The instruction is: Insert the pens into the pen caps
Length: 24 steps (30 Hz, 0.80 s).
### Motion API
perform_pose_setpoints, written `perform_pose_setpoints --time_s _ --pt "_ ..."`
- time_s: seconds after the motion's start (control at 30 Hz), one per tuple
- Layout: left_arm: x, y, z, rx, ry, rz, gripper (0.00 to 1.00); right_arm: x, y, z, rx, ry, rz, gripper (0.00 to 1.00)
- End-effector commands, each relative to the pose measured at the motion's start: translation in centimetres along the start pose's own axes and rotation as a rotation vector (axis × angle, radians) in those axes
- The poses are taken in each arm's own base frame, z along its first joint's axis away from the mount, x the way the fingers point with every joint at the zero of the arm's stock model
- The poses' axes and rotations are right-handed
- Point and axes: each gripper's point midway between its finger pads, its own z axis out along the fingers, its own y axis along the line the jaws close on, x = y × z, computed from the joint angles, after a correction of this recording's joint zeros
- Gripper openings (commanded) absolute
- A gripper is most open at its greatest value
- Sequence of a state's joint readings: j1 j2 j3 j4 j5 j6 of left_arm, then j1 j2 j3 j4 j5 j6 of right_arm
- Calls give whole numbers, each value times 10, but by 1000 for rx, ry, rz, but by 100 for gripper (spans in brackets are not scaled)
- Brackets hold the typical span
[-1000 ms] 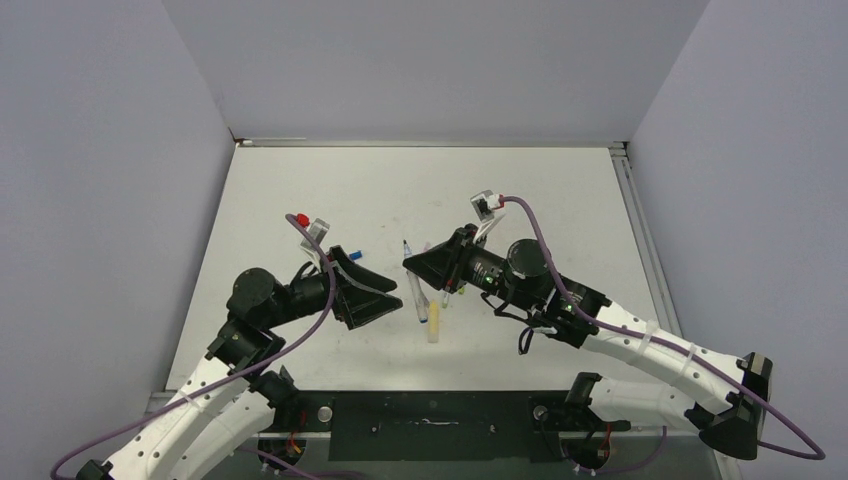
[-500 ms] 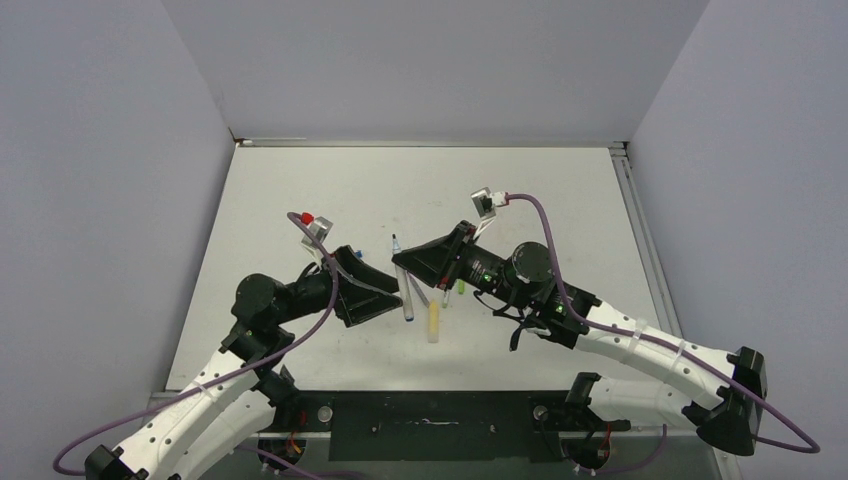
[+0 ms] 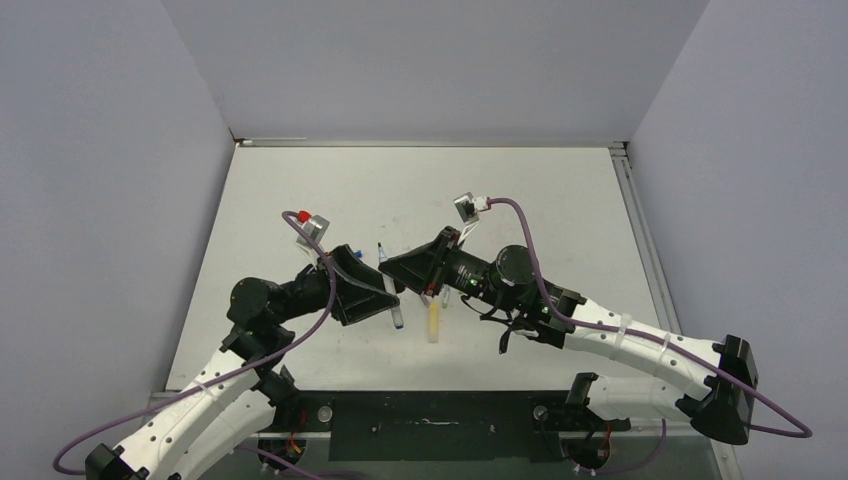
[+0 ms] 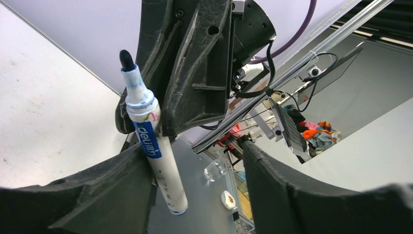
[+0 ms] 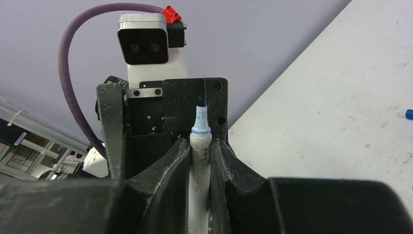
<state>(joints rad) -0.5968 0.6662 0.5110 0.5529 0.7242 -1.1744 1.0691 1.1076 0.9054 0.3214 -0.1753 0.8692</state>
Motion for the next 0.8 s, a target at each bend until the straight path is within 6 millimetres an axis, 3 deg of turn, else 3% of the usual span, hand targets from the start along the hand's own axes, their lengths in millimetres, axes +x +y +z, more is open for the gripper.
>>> perform_pose_setpoints --time_s 0.0,0.43,0.57,0.77 --pt "-4 -18 0 70 -5 47 50 -30 35 6 -96 -96 -31 5" --pt "-4 -14 2 46 3 45 17 -20 42 6 -102 -79 -58 5" --pt "-5 -9 3 16 6 56 0 -17 43 4 -102 -75 -71 5" --pt "-5 9 0 -91 19 77 0 -14 39 1 -70 -63 -99 5"
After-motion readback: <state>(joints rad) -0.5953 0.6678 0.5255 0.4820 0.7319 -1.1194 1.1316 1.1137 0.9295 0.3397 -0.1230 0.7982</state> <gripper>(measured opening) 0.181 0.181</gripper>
